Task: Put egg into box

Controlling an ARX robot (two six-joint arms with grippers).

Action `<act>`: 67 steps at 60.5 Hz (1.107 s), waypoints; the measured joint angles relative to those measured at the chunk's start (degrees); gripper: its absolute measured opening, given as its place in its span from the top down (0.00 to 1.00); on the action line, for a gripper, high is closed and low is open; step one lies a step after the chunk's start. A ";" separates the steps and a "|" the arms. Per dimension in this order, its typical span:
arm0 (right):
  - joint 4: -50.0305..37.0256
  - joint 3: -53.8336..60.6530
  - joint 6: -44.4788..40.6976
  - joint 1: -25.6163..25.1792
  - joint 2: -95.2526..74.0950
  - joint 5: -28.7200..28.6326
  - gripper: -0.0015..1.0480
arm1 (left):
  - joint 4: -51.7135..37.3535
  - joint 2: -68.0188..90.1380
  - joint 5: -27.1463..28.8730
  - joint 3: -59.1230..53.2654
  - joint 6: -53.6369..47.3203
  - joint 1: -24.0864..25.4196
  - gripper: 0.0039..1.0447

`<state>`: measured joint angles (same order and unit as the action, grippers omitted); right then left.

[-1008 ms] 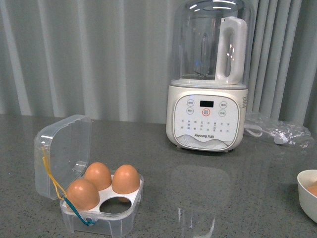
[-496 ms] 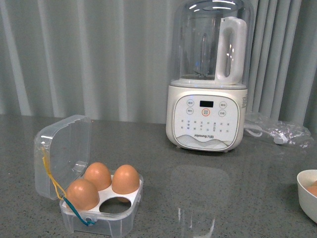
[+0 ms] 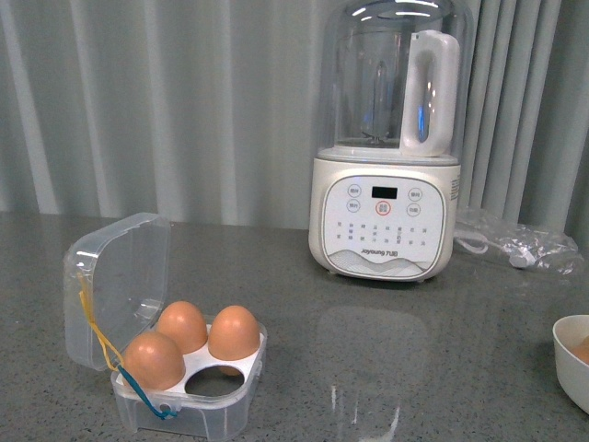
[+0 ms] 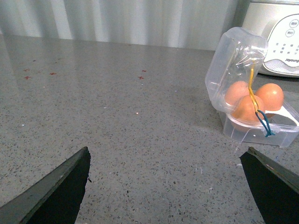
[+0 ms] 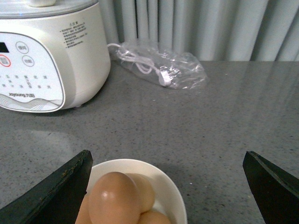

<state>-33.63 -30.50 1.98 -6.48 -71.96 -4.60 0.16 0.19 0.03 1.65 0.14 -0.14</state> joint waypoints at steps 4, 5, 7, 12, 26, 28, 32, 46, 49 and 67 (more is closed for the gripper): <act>1.27 -1.49 0.50 0.96 -1.84 -0.04 0.07 | 0.00 0.00 0.00 0.00 0.00 0.00 0.06; 1.66 -1.79 0.68 1.20 -2.34 -0.07 0.07 | 0.00 0.00 0.00 0.00 0.00 0.00 0.06; 2.32 -2.25 0.94 1.66 -3.04 -0.07 0.07 | 0.00 0.00 0.00 0.00 0.00 0.00 0.06; 3.80 -2.80 1.46 2.56 -4.50 -0.57 0.07 | 0.00 0.00 0.02 0.00 0.00 0.00 0.06; 4.42 -4.07 1.25 2.82 -8.13 -2.01 0.07 | 0.00 0.00 0.02 0.00 0.00 0.00 0.06; 4.42 -4.31 1.20 2.82 -8.50 -2.03 0.07 | 0.00 0.00 0.00 0.00 0.00 0.00 0.06; 4.39 -4.48 1.03 2.82 -9.07 -2.25 0.07 | 0.00 0.00 0.00 0.00 0.00 0.00 0.06; 4.22 -4.48 0.79 3.02 -9.53 -2.97 0.07 | 0.00 0.00 0.00 0.00 0.00 0.00 0.06; 4.22 -4.48 0.63 3.13 -9.53 -2.99 0.07 | 0.00 0.00 0.00 0.00 0.00 0.00 0.06; 3.89 -4.15 -0.42 2.60 -10.60 -3.56 0.13 | 0.00 0.00 0.00 0.00 0.00 0.00 0.06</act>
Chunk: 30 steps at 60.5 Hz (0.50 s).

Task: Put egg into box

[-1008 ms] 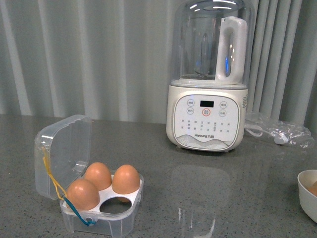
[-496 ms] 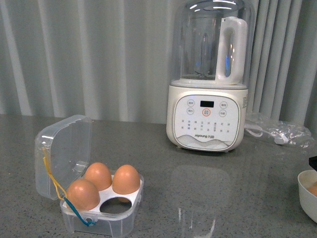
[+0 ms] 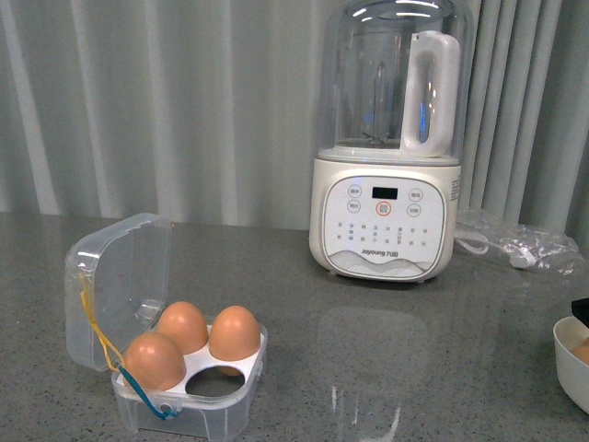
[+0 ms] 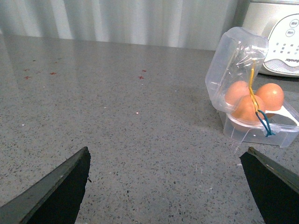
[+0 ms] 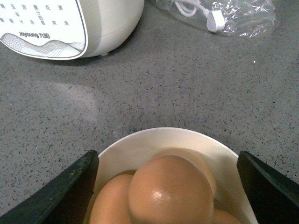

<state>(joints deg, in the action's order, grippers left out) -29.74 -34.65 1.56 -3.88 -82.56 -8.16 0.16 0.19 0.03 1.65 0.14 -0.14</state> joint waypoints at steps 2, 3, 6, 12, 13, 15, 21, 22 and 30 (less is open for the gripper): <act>-0.07 0.02 -0.04 -0.11 -0.22 0.00 0.18 | 0.00 0.00 0.02 0.00 0.00 0.00 0.06; -0.09 0.04 -0.04 -0.11 -0.31 0.00 0.21 | 0.00 0.00 0.00 0.00 0.00 0.00 0.06; -0.15 0.17 -0.07 -0.15 -0.42 0.02 0.27 | 0.00 0.00 0.00 0.00 0.00 0.00 0.06; -0.22 0.31 -0.13 -0.15 -0.48 0.02 0.43 | 0.00 0.00 0.00 0.00 0.00 0.00 0.06; -0.31 0.31 -0.15 -0.15 -0.48 0.02 0.47 | 0.00 0.00 0.00 0.00 0.00 0.00 0.06; -0.31 0.31 -0.20 -0.15 -0.50 0.00 0.51 | 0.00 -0.02 0.00 0.00 0.00 0.00 0.06; -0.31 0.31 -0.39 -0.13 -0.52 -0.07 0.60 | 0.00 0.00 0.00 0.00 0.00 0.00 0.06; -0.31 0.31 -0.44 -0.09 -0.52 -0.07 0.60 | 0.00 0.00 0.00 0.00 0.00 0.00 0.06; -0.13 0.33 -0.85 0.31 0.33 -0.07 0.60 | 0.00 0.00 0.00 0.00 0.00 0.00 0.06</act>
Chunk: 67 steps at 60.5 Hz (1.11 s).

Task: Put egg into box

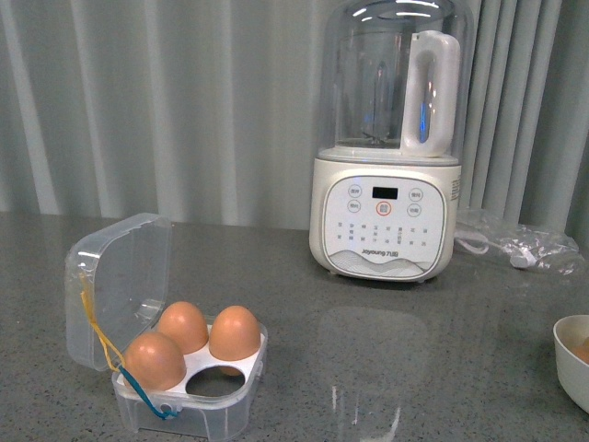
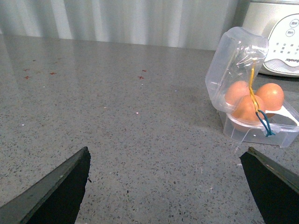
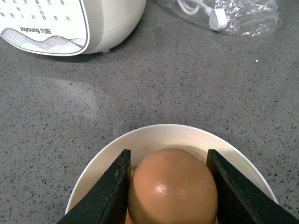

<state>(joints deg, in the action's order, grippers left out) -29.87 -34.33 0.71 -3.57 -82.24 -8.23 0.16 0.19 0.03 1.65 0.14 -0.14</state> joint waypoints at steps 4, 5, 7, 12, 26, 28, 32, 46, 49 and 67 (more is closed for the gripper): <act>0.44 0.00 -0.48 0.42 1.60 0.13 0.60 | 0.00 -0.02 0.00 0.00 0.00 0.00 0.06; 0.59 0.00 -0.52 0.48 2.01 0.13 0.60 | 0.00 0.00 0.00 0.00 0.00 0.00 0.06; 0.85 0.00 -0.61 0.72 2.93 0.13 0.60 | 0.00 -0.02 0.00 0.00 0.00 0.00 0.06; 1.44 0.00 -0.79 1.49 5.66 -0.09 0.60 | 0.00 0.00 0.00 0.00 0.00 0.00 0.06; 0.48 -0.74 -0.90 5.70 10.03 -2.16 0.60 | 0.00 -0.02 0.00 0.00 0.00 0.00 0.06; -0.09 -1.07 -0.83 6.49 9.70 -2.54 0.60 | 0.00 0.00 0.00 0.00 0.00 0.00 0.06; -1.29 -2.40 -0.63 8.57 7.96 -3.74 0.60 | 0.00 0.00 0.00 0.00 0.00 0.00 0.06; -3.65 -8.35 0.90 15.52 0.07 -9.33 0.60 | 0.00 0.00 0.00 0.00 0.00 0.00 0.06; -3.74 -9.25 1.03 16.90 -1.05 -10.84 0.60 | 0.00 0.00 0.00 0.00 0.00 0.00 0.06; -3.08 -12.70 0.76 25.92 -4.15 -20.90 0.60 | 0.00 0.00 0.00 0.00 0.00 0.00 0.06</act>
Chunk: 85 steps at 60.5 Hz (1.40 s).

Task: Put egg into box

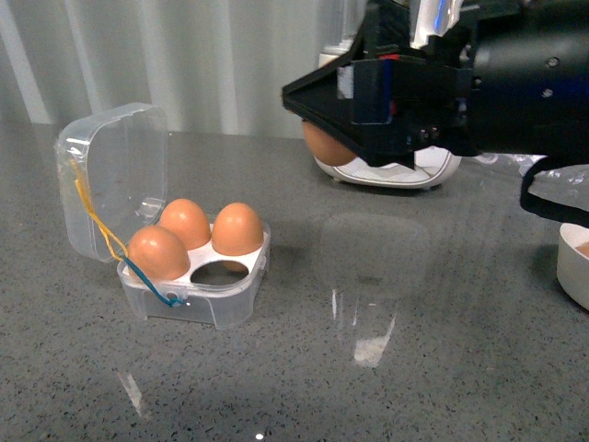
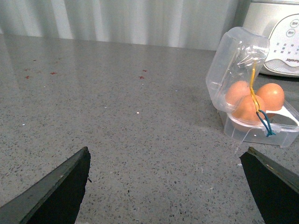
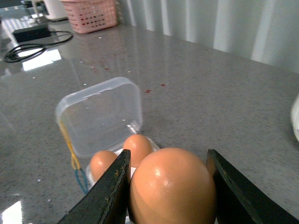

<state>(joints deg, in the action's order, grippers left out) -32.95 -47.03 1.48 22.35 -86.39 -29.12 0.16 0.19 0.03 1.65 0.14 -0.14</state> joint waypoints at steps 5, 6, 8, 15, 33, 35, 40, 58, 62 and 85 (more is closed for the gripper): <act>0.44 -1.22 -0.22 1.20 -1.33 -1.51 0.60 | 0.00 -0.02 0.00 0.00 0.00 0.00 0.06; 0.55 -1.38 -0.26 1.29 -1.51 -1.64 0.60 | 0.00 0.00 0.00 0.00 0.00 0.00 0.06; 0.79 -1.77 -0.48 1.49 -2.03 -1.81 0.60 | 0.00 0.00 0.00 0.00 0.00 0.00 0.06; 1.40 -3.63 -1.53 1.75 -4.57 -3.17 0.60 | 0.00 -0.02 0.00 0.00 0.00 0.00 0.06; 3.08 -7.45 -3.41 2.51 -9.35 -5.64 0.60 | 0.00 -0.02 0.00 0.00 0.00 0.00 0.06; 3.50 -7.80 -3.93 2.86 -9.75 -5.73 0.60 | 0.00 -0.02 0.00 0.00 0.00 0.00 0.06; 3.85 -8.13 -5.20 4.00 -10.67 -6.86 0.60 | 0.00 -0.02 0.02 0.00 0.00 0.00 0.06; 4.63 -10.54 -7.34 5.64 -13.99 -6.73 0.60 | 0.00 -0.02 0.00 0.00 0.00 0.00 0.06; 4.68 -10.73 -7.76 5.79 -14.67 -6.51 0.60 | 0.00 -0.02 0.00 0.00 0.00 0.00 0.06; 6.32 -12.20 -9.44 6.12 -16.35 -6.34 0.60 | 0.00 0.00 0.00 0.00 0.00 0.00 0.06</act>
<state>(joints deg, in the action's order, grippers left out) -26.63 -59.22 -7.97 28.47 -102.74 -35.46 0.16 0.19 0.03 1.65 0.14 -0.14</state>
